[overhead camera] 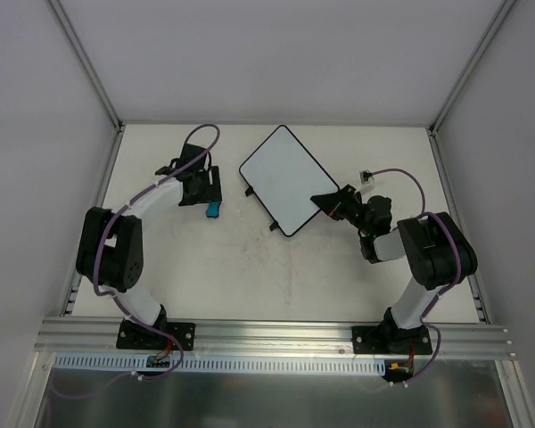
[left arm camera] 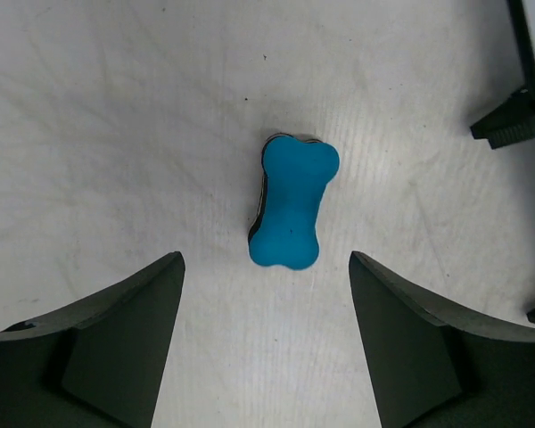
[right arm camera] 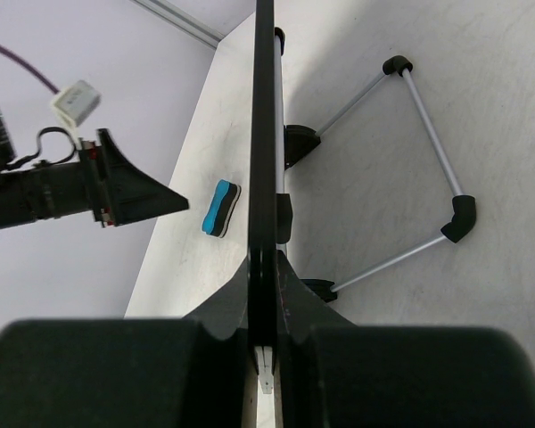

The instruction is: Erase the whiteboard

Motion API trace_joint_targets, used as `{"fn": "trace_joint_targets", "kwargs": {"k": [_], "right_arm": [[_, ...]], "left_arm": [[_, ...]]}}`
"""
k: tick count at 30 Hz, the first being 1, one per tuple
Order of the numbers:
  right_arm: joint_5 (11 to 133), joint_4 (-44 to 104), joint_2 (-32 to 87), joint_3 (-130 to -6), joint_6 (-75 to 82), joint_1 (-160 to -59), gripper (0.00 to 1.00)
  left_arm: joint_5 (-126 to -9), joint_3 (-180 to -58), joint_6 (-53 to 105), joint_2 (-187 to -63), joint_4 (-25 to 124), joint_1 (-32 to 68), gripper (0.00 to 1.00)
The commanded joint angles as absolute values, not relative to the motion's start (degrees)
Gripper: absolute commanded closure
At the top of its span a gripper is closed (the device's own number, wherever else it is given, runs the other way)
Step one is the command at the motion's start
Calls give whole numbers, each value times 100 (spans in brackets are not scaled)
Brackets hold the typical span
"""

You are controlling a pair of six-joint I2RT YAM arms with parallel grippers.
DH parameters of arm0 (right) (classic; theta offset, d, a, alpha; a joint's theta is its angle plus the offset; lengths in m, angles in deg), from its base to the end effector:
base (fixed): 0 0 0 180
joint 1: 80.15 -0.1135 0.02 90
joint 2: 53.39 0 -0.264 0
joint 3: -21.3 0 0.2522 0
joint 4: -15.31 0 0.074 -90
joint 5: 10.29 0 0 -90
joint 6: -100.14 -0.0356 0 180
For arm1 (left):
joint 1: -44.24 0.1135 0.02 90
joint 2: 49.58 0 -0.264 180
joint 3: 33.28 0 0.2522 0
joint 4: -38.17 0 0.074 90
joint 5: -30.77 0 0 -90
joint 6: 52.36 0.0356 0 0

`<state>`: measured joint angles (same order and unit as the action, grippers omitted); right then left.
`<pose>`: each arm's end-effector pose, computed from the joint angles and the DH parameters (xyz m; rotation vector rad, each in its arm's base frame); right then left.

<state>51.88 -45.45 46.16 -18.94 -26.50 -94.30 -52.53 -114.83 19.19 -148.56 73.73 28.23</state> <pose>0.2849 0.0890 0.1596 -0.0868 1.6486 1.0619 0.3545 -0.0974 0.2114 -0.1018 2.4878 -0.1076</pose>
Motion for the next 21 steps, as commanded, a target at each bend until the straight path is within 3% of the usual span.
{"fn": "trace_joint_targets", "kwargs": {"k": [1, 5, 13, 16, 21], "right_arm": [[4939, -5381, 4654, -2068, -2713, -9518, 100], [4939, -5372, 4654, -2076, -2730, -9518, 98], [4939, -5372, 4672, -2076, -2739, -9518, 87], [4939, -5381, 4663, -2076, -2721, -9527, 85], [4939, -5389, 4672, -2068, -2721, -9527, 73]], "left_arm": [[-5045, -11087, 1884, -14003, 6908, 2877, 25], [-4939, -10278, 1691, -13379, 6249, 2869, 13], [-4790, -8617, 1479, -12087, 4632, 2869, 2], [-4781, -8318, 1453, -11753, 4429, 2860, 1], [-4789, -8150, 1444, -11524, 4261, 2869, 1]]}}
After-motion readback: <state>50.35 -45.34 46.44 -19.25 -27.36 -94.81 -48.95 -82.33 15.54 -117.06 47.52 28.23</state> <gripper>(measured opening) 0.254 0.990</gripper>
